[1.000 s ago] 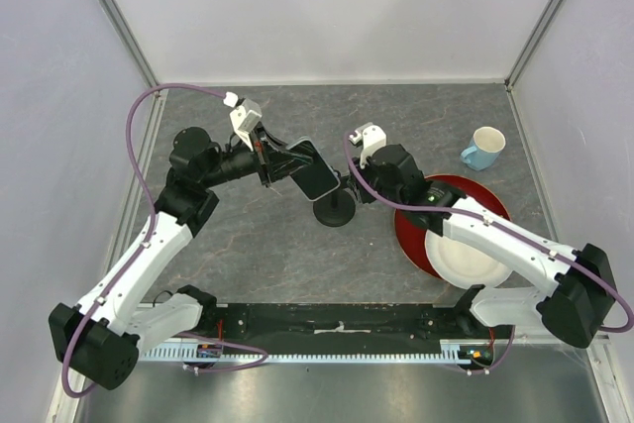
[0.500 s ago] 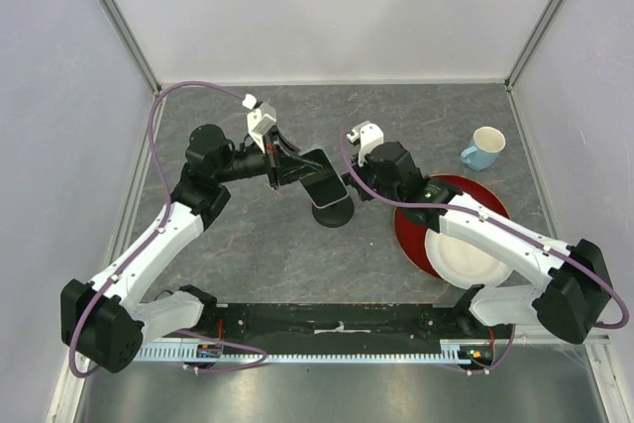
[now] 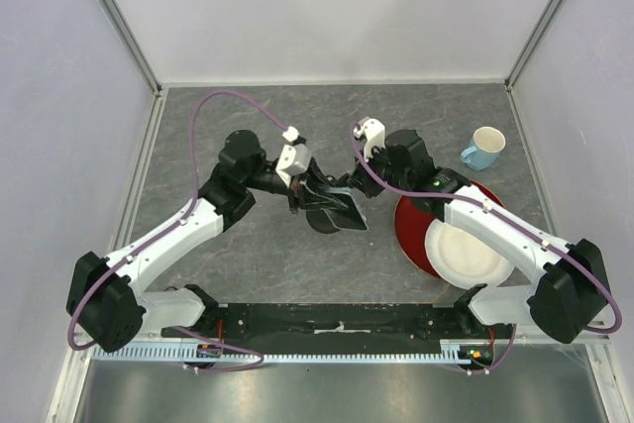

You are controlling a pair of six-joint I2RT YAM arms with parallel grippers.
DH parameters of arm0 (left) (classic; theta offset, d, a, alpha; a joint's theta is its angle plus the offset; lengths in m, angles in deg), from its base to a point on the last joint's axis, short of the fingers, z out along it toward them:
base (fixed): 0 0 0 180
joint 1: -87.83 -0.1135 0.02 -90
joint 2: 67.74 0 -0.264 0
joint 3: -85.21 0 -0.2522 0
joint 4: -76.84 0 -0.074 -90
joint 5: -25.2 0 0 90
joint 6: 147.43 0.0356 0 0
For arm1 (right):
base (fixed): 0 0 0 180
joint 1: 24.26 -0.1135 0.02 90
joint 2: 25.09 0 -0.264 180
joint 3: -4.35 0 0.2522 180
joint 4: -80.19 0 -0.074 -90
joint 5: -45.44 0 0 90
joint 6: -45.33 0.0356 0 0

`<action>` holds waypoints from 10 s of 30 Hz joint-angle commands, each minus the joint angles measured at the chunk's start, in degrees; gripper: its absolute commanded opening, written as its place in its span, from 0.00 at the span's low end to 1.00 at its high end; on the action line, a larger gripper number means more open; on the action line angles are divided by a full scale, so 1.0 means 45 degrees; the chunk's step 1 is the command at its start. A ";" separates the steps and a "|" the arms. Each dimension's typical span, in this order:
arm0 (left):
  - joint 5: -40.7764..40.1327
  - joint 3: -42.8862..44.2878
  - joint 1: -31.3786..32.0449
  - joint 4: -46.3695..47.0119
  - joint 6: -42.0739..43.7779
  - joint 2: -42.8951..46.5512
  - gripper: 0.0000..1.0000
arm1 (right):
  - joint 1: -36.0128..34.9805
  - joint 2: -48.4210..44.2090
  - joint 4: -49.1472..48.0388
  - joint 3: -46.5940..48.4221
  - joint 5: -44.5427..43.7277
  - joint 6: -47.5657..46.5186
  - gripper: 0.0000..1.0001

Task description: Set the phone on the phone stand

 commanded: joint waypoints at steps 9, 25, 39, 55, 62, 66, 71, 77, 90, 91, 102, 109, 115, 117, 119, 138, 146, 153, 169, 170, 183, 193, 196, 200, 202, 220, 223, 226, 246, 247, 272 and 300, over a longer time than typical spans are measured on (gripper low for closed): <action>-0.0001 0.2952 0.0683 -0.3423 0.6544 -0.2520 0.02 | -0.0002 0.0290 -0.0348 0.0656 0.1666 0.0456 0.00; -0.0354 0.2718 -0.0625 -0.2719 0.6682 -0.2910 0.02 | -0.0002 0.0329 -0.0211 0.0695 0.1939 0.0319 0.00; 0.0057 0.2991 -0.1153 -0.2503 0.5900 -0.3653 0.02 | -0.0002 0.0524 0.0004 0.0773 0.2293 -0.0266 0.00; 0.0184 0.3653 -0.1835 -0.4223 0.6568 -0.3863 0.02 | -0.0002 0.1051 -0.0309 0.0773 0.2095 -0.1122 0.00; 0.0449 0.3675 -0.2305 -0.4669 0.6720 -0.3478 0.02 | 0.0096 0.1890 0.1875 0.2372 0.3520 -0.2860 0.00; 0.0310 0.3889 -0.2402 -0.5141 0.7190 -0.3554 0.02 | 0.0115 0.2516 0.3361 0.3350 0.4379 -0.3528 0.00; 0.0078 0.3890 -0.2461 -0.5141 0.7053 -0.3673 0.02 | 0.0115 0.2459 0.2994 0.3372 0.3115 -0.3003 0.00; -0.2595 0.3383 -0.2403 -0.5102 0.6352 -0.2776 0.02 | -0.0410 0.0761 -0.1513 0.0430 -0.2481 0.0198 0.00; -1.7078 0.3050 0.0721 -0.6586 0.3149 -0.1953 0.02 | -0.4707 0.0151 -0.9585 -0.3505 -1.3577 0.2272 0.00; -1.7788 0.2972 0.1013 -0.6509 0.3031 -0.1992 0.02 | -0.4922 0.0308 -0.9683 -0.3350 -1.4013 0.2272 0.00; -2.1584 0.1078 0.2012 -0.3892 0.1059 -0.2793 0.02 | -0.7130 0.1814 -1.0134 -0.1962 -1.5327 0.3930 0.00; -2.0903 0.0570 0.2167 -0.3520 0.0920 -0.2424 0.02 | -0.7326 -0.0094 -0.8924 -0.2371 -1.3804 0.5125 0.00; -1.9340 0.0218 0.2441 -0.3228 0.1759 -0.1720 0.02 | -0.4545 -0.2186 -0.5585 -0.2292 -1.0998 0.4521 0.39; -1.8910 0.0101 0.2441 -0.3091 0.1915 -0.1427 0.02 | -0.3289 -0.2637 -0.5872 -0.3030 -0.8730 0.4557 0.46; -1.8462 0.0081 0.2441 -0.3090 0.2267 -0.1116 0.02 | -0.1512 -0.3068 -0.6282 -0.3424 -0.7247 0.4597 0.48; -1.0941 0.0959 0.1993 -0.5062 0.5180 0.0215 0.02 | 0.3746 0.1520 -1.1791 -0.3210 0.9711 -0.0071 0.93; -0.9710 0.1253 0.1367 -0.5141 0.4729 0.0351 0.02 | 0.4080 0.1676 -1.3625 -0.4304 1.1060 0.1155 0.92; -0.8187 0.1331 0.1016 -0.5082 0.4261 0.0176 0.02 | 0.3301 0.3450 -1.5932 -0.3916 1.1275 0.2115 0.89; -0.7346 0.1390 0.0918 -0.5102 0.4260 0.0273 0.02 | 0.2381 0.4997 -1.8004 -0.3134 1.2115 0.3619 0.62; -0.7346 0.1390 0.0879 -0.5082 0.4183 0.0234 0.02 | 0.2342 0.5075 -1.7985 -0.3075 1.2174 0.3678 0.58; -1.2921 0.0784 0.0508 -0.3110 0.2054 -0.0077 0.02 | 0.1327 0.4530 -1.7337 -0.2741 0.9974 0.3541 0.00; -1.5119 0.0686 0.0508 -0.3070 0.0728 -0.0878 0.02 | -0.1344 0.2263 -2.0832 -0.6511 -0.2331 0.3270 0.00; -1.4906 0.0862 0.0508 -0.3304 0.0511 -0.1093 0.02 | -0.2165 0.2574 -2.1148 -0.6415 -0.3351 0.2899 0.00; -1.4126 0.0862 0.0488 -0.3363 0.0627 -0.1095 0.02 | -0.2522 0.2946 -2.1070 -0.6005 -0.3160 0.2800 0.00; -1.3618 0.0804 0.0488 -0.3403 0.0861 -0.0939 0.02 | -0.2405 0.2616 -2.0798 -0.6256 -0.2806 0.2664 0.22; -0.8521 0.0941 0.0508 -0.3696 0.2657 -0.0099 0.02 | 0.3064 0.0386 -1.8861 -0.6727 0.4514 0.4165 0.79; -0.8653 0.0999 0.0508 -0.3715 0.2562 -0.0137 0.02 | 0.3434 0.0914 -2.0206 -0.6883 0.4887 0.4907 0.81; -0.9434 0.1154 0.0508 -0.3773 0.2095 -0.0351 0.02 | 0.3748 0.1091 -2.0464 -0.6961 0.4851 0.5202 0.82; -2.2658 0.1351 -0.0211 -0.4398 0.0202 0.0468 0.02 | 0.4139 0.1618 -2.0309 -0.6923 0.4186 0.5456 0.82; -2.2620 0.1370 -0.0466 -0.4573 -0.0015 0.0507 0.02 | 0.4139 0.1676 -2.0309 -0.6884 0.4186 0.5456 0.82; -1.2562 0.1019 -0.8340 -0.0885 -0.1327 -0.0215 0.02 | 0.4139 0.1891 -2.0504 -0.6825 0.4342 0.5652 0.82; -1.4142 0.1857 -0.7930 -0.2873 -0.1579 -0.1484 0.15 | 0.4158 0.2146 -2.0895 -0.6805 0.4538 0.5905 0.82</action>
